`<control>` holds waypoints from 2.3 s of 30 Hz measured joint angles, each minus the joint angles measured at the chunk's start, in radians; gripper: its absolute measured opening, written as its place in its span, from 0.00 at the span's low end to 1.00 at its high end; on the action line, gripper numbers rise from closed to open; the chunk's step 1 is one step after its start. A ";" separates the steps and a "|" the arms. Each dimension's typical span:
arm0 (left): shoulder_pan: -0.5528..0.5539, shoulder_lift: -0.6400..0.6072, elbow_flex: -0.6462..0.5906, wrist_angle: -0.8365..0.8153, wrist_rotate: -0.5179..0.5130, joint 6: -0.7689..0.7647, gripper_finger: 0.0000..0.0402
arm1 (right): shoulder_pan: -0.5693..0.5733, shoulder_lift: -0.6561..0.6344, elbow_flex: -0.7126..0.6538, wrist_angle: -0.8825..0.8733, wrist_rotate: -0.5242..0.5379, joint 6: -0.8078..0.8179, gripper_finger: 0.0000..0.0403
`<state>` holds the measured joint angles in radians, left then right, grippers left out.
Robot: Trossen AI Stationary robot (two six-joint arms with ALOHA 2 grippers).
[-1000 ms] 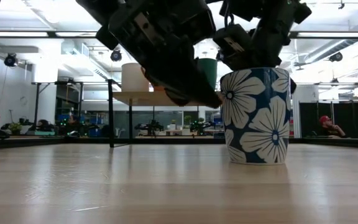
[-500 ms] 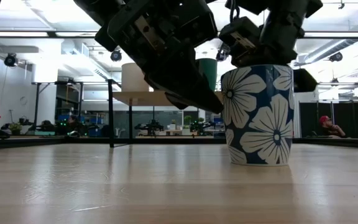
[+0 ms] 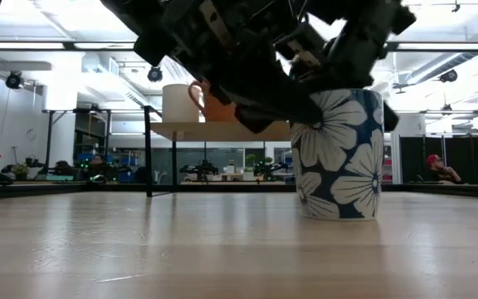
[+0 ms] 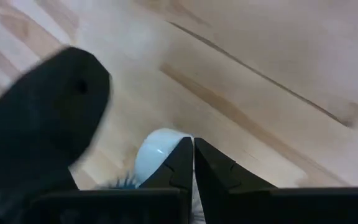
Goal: Stack small to large cups/mugs on shelf
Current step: Put the white patterned mug on the shelf
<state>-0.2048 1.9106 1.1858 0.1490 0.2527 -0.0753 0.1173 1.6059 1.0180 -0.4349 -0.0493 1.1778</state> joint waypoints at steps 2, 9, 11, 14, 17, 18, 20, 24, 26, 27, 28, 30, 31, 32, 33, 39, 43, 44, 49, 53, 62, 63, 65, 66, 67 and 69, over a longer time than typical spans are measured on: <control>-0.002 0.000 -0.001 0.010 0.000 -0.001 0.00 | 0.001 0.038 -0.002 0.077 -0.032 0.000 0.02; -0.006 -0.001 -0.022 0.026 -0.024 -0.015 0.00 | 0.020 0.116 0.019 0.173 -0.046 0.007 0.02; -0.007 -0.002 -0.022 0.036 -0.032 -0.015 0.00 | 0.017 0.105 0.035 0.136 -0.042 -0.016 0.02; -0.006 -0.002 -0.012 0.048 -0.051 -0.015 0.00 | 0.005 0.089 0.064 0.074 -0.035 -0.063 0.02; -0.006 -0.003 -0.011 0.091 -0.070 -0.020 0.00 | 0.003 0.081 0.091 0.028 -0.037 -0.094 0.02; -0.006 -0.003 -0.011 0.097 -0.077 -0.024 0.00 | 0.003 0.080 0.099 0.018 -0.044 -0.101 0.02; -0.006 -0.003 -0.009 0.103 -0.089 -0.023 0.00 | 0.003 0.078 0.115 -0.003 -0.054 -0.113 0.02; -0.005 -0.004 -0.007 0.115 -0.157 -0.020 0.00 | 0.003 0.072 0.134 -0.021 -0.062 -0.132 0.02; 0.000 -0.004 -0.007 0.124 -0.167 -0.019 0.00 | 0.005 0.066 0.138 -0.034 -0.060 -0.132 0.02; 0.001 -0.004 -0.007 0.132 -0.171 -0.018 0.00 | 0.005 0.064 0.144 -0.050 -0.052 -0.130 0.02; 0.001 -0.004 -0.007 0.135 -0.182 -0.015 0.00 | 0.005 0.057 0.153 -0.071 -0.035 -0.130 0.02; 0.003 -0.004 -0.005 0.142 -0.191 -0.005 0.00 | 0.007 0.045 0.177 -0.132 0.016 -0.122 0.02; 0.004 -0.008 -0.004 0.146 -0.195 -0.003 0.00 | 0.006 0.035 0.189 -0.164 0.038 -0.125 0.02; 0.006 -0.016 -0.003 0.144 -0.198 0.003 0.00 | 0.003 0.027 0.202 -0.191 0.054 -0.130 0.02; 0.008 -0.026 -0.003 0.142 -0.203 0.010 0.00 | 0.000 0.017 0.216 -0.214 0.066 -0.131 0.02; 0.030 -0.103 -0.010 0.005 -0.236 0.029 0.00 | 0.007 -0.076 0.297 -0.308 0.161 -0.135 0.02; 0.061 -0.195 -0.009 -0.235 -0.220 0.146 0.00 | 0.020 -0.139 0.343 -0.322 0.242 -0.139 0.02; 0.068 -0.214 -0.008 -0.295 -0.212 0.184 0.00 | 0.025 -0.154 0.352 -0.330 0.271 -0.135 0.02; 0.116 -0.329 -0.017 -0.462 -0.205 0.332 0.01 | 0.059 -0.219 0.378 -0.340 0.339 -0.152 0.04; 0.161 -0.370 -0.033 -0.472 -0.169 0.396 0.09 | 0.108 -0.243 0.378 -0.331 0.395 -0.144 0.11; 0.266 -0.257 -0.037 -0.480 0.061 0.546 0.41 | 0.266 -0.232 0.376 -0.168 0.458 -0.133 0.30; 0.269 -0.239 -0.036 -0.479 0.111 0.561 0.44 | 0.281 -0.232 0.376 -0.156 0.474 -0.131 0.32; 0.269 -0.209 -0.028 -0.474 0.186 0.582 0.49 | 0.309 -0.231 0.375 -0.150 0.500 -0.123 0.35; 0.269 -0.196 -0.023 -0.471 0.203 0.586 0.51 | 0.317 -0.231 0.375 -0.148 0.513 -0.109 0.36; 0.266 -0.183 -0.017 -0.472 0.221 0.586 0.52 | 0.327 -0.231 0.375 -0.152 0.523 -0.098 0.37; 0.261 -0.164 0.002 -0.473 0.260 0.580 0.55 | 0.343 -0.232 0.375 -0.152 0.541 -0.085 0.39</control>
<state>0.0558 1.7469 1.1879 -0.3242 0.5127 0.5047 0.4602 1.3739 1.3933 -0.5873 0.4913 1.0930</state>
